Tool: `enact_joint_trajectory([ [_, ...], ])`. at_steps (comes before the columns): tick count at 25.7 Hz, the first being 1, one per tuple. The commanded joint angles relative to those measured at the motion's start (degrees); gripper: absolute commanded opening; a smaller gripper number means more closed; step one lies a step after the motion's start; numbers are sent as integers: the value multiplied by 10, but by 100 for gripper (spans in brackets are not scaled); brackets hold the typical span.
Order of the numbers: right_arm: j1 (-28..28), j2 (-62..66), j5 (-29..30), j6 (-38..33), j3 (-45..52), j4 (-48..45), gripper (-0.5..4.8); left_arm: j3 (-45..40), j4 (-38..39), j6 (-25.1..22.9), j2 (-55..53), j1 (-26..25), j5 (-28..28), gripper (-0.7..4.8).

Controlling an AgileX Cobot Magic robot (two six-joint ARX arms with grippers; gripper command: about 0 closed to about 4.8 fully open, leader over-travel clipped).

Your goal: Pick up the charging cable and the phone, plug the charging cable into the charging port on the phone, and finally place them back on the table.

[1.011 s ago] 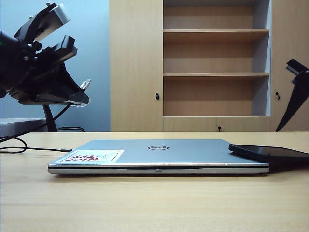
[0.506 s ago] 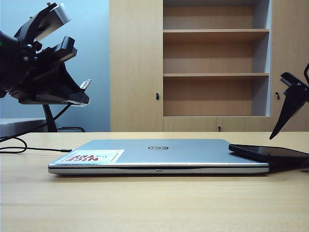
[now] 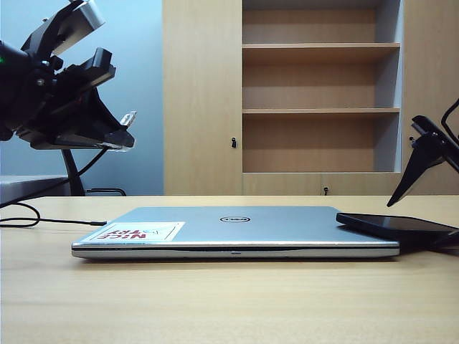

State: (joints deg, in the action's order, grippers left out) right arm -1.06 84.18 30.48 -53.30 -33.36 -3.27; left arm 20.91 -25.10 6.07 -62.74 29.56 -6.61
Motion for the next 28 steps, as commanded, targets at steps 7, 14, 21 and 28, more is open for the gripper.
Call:
enact_joint_trajectory([
  [7,1,5,-26,-22,48,-89,332,2,-12,-1,1,0,-1,-8],
  [14,2,5,-46,-22,49,-122,320,2,-11,-1,1,0,-1,-8],
  [21,4,5,-45,-21,49,-120,274,2,-11,-1,1,0,-1,-8],
  [28,4,5,-43,-21,49,-122,274,2,-11,-1,1,0,-1,-8],
])
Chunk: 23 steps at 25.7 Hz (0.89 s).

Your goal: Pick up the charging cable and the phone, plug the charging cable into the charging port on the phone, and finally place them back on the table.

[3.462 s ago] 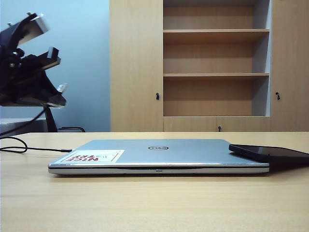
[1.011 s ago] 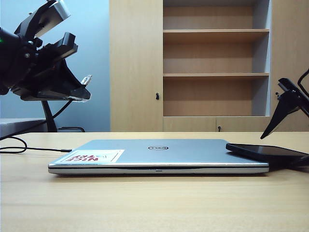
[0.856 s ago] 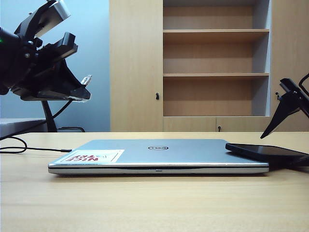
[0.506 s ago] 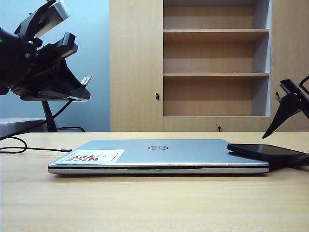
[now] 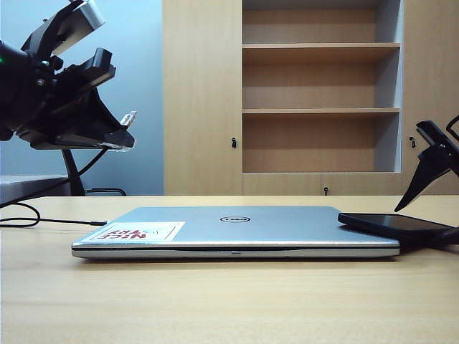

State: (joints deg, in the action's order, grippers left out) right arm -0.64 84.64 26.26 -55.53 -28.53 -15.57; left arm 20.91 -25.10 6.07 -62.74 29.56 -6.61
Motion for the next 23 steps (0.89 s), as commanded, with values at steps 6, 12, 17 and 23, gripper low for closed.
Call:
enact_joint_trajectory([
  [6,0,1,8,0,0,2,421,2,-11,-1,1,0,-1,-8],
  [12,0,1,9,-4,-2,3,454,2,-11,-1,1,0,-1,-8],
  [17,1,1,8,-4,-2,4,448,2,-11,-1,1,0,-1,-8],
  [23,1,1,-1,-3,-2,4,290,2,-11,-1,1,0,-1,-8],
])
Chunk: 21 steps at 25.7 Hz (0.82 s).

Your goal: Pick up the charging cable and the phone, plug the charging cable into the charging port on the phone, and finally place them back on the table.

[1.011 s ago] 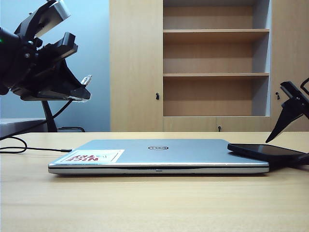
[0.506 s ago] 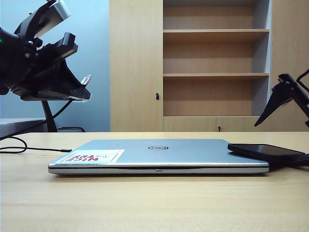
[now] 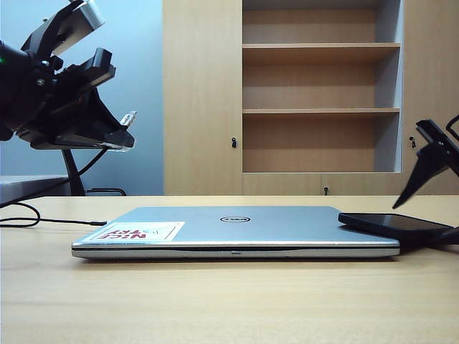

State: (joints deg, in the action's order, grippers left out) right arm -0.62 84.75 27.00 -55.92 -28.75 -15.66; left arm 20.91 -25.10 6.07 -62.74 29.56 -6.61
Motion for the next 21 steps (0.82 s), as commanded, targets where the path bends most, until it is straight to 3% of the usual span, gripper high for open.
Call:
enact_joint_trajectory([
  [1,1,0,-14,1,1,5,237,2,-11,-1,1,0,-1,-8],
  [10,1,0,-19,2,1,5,195,2,-11,-1,1,0,-1,-8],
  [13,1,0,-19,2,1,4,111,2,-11,-1,1,0,-1,-8],
  [17,1,0,-21,2,1,4,102,2,-11,-1,1,0,-1,-8],
  [21,1,0,-18,10,1,4,11,2,-10,-1,1,0,-1,-8],
])
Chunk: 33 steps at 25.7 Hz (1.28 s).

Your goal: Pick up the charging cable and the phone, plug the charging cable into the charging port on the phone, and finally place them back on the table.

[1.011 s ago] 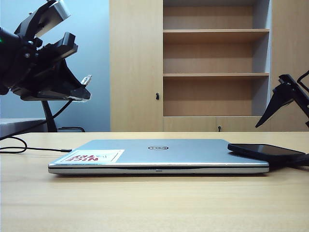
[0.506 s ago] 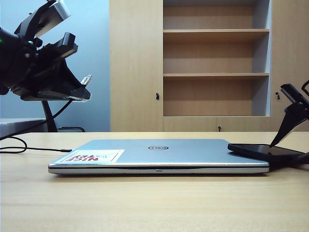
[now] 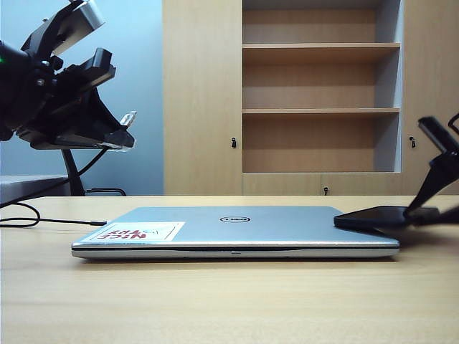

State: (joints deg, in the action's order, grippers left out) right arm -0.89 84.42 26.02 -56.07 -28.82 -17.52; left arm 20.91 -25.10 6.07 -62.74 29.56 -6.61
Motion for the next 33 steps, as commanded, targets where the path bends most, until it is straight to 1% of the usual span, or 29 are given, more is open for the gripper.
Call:
enact_joint_trajectory([
  [1,4,3,-8,15,1,22,3,2,-10,-1,1,0,-1,-8],
  [6,3,2,-4,28,1,22,-1,2,-7,-1,1,0,-1,-7],
  [10,3,2,10,57,-5,22,-2,2,-7,-1,1,0,-1,-7],
  [14,3,-15,11,79,-19,24,-3,2,-7,-1,1,0,-1,-8],
  [17,3,-39,11,97,-34,54,-3,2,-7,-1,1,0,-1,-8],
  [21,3,-78,9,166,-71,160,-3,2,-1,-2,1,0,-1,-8],
  [22,3,-89,9,191,-84,197,-3,2,2,-3,1,0,-1,-7],
  [23,3,-106,8,224,-105,254,-3,2,11,-9,1,0,-1,-8],
  [24,3,-114,8,240,-115,283,-3,2,16,-19,1,1,-1,-7],
  [25,3,-131,2,278,-139,346,-3,2,34,-43,1,1,-1,-7],
  [27,4,-146,-12,315,-161,409,-3,2,52,-54,1,1,-1,-8],
  [29,10,-157,-35,351,-180,465,-3,1,64,-57,1,1,-1,-7],
  [33,31,-163,-77,399,-203,555,-3,1,89,-63,0,1,-1,-7],
])
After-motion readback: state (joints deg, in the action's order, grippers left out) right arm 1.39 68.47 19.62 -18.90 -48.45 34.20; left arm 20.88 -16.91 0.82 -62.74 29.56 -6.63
